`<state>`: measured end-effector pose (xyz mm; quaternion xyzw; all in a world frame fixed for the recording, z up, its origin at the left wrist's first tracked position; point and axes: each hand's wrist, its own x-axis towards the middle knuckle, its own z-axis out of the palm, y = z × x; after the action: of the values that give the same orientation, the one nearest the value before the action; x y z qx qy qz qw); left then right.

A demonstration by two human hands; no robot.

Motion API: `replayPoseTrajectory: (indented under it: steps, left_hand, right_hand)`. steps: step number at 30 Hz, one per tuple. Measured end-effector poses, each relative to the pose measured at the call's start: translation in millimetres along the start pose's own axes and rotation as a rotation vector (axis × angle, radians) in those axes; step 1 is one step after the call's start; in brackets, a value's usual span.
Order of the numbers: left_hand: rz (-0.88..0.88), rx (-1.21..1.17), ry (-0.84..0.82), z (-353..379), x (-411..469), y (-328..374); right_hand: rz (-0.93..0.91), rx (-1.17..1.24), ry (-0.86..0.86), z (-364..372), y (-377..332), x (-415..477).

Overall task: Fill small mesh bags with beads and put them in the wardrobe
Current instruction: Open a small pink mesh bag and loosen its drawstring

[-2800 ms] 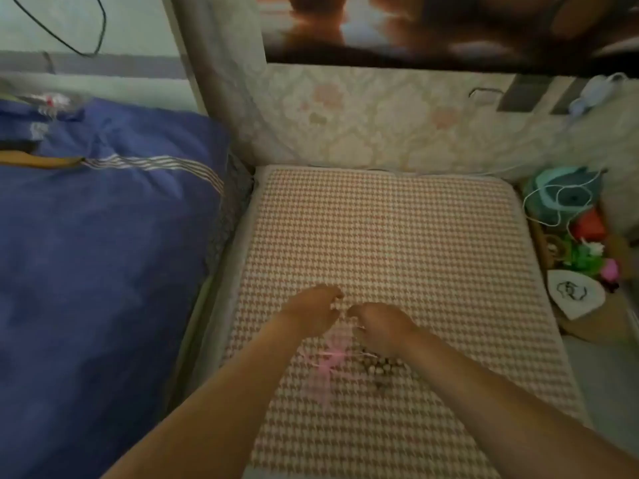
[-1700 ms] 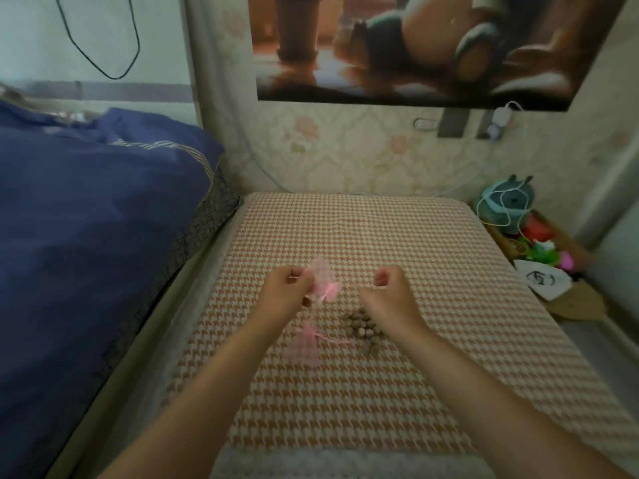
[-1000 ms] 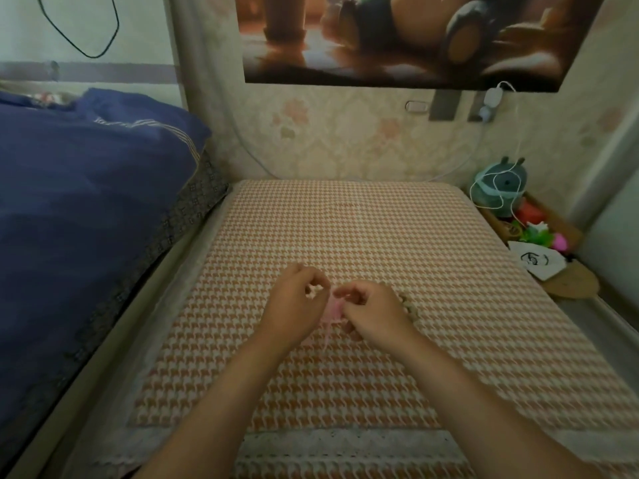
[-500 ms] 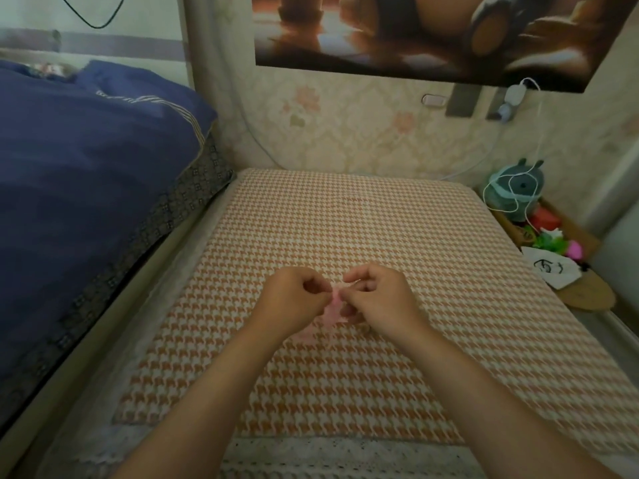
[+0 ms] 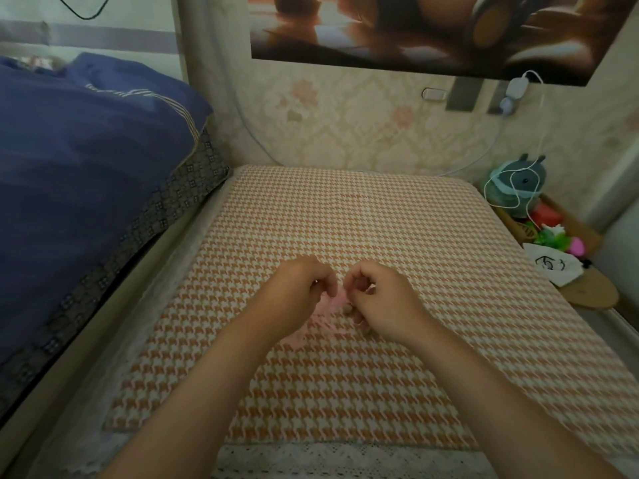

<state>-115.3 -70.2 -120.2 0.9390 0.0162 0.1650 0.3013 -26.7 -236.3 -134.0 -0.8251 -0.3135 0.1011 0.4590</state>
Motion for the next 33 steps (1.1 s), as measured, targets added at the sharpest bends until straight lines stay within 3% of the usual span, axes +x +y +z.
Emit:
replayPoseTrajectory:
  steps: [5,8,16,23,28,33]
  left_hand:
    - [-0.060,-0.111,0.003,3,1,-6]
    - [-0.112,-0.181,-0.029,2,1,-9]
    - [0.036,0.019,-0.066,-1,0,-7]
    - [0.063,-0.173,-0.169,-4,-4,-7]
    - [0.029,-0.287,-0.153,-7,-4,-5]
    - [-0.001,-0.269,-0.252,-11,-6,-8]
  right_hand:
    - [-0.185,-0.272,-0.126,-8,-4,-7]
    - [-0.225,-0.368,-0.116,-9,-7,-7]
    - [-0.104,-0.051,-0.090,-12,-4,-7]
    - [-0.100,-0.141,-0.303,-16,-3,-8]
    - [-0.078,0.081,-0.380,-26,-5,-6]
    - [-0.050,-0.075,-0.411,-31,3,-5]
